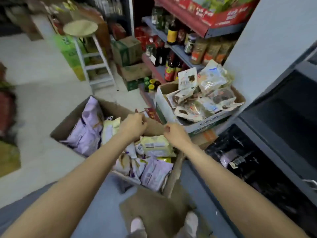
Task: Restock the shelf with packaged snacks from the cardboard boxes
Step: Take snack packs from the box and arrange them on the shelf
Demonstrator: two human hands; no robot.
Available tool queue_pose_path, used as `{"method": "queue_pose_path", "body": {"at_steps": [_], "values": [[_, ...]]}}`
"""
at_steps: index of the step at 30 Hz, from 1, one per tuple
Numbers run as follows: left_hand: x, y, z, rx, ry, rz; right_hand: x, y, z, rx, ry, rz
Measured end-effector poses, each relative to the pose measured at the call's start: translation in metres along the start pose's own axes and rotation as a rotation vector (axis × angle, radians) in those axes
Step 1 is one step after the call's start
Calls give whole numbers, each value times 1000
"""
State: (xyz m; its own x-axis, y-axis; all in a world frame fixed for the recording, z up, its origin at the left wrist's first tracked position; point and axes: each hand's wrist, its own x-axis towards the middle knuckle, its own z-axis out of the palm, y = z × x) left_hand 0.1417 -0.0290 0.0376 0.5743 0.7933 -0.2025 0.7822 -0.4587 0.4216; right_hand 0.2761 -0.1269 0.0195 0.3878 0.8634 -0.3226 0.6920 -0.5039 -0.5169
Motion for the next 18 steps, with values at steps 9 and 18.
{"method": "queue_pose_path", "body": {"at_steps": [9, 18], "values": [[35, -106, 76, 272, -248, 52, 73, 32, 117, -186, -225, 127], [87, -138, 131, 720, -208, 157, 118, 46, 162, -788, -179, 15]]}}
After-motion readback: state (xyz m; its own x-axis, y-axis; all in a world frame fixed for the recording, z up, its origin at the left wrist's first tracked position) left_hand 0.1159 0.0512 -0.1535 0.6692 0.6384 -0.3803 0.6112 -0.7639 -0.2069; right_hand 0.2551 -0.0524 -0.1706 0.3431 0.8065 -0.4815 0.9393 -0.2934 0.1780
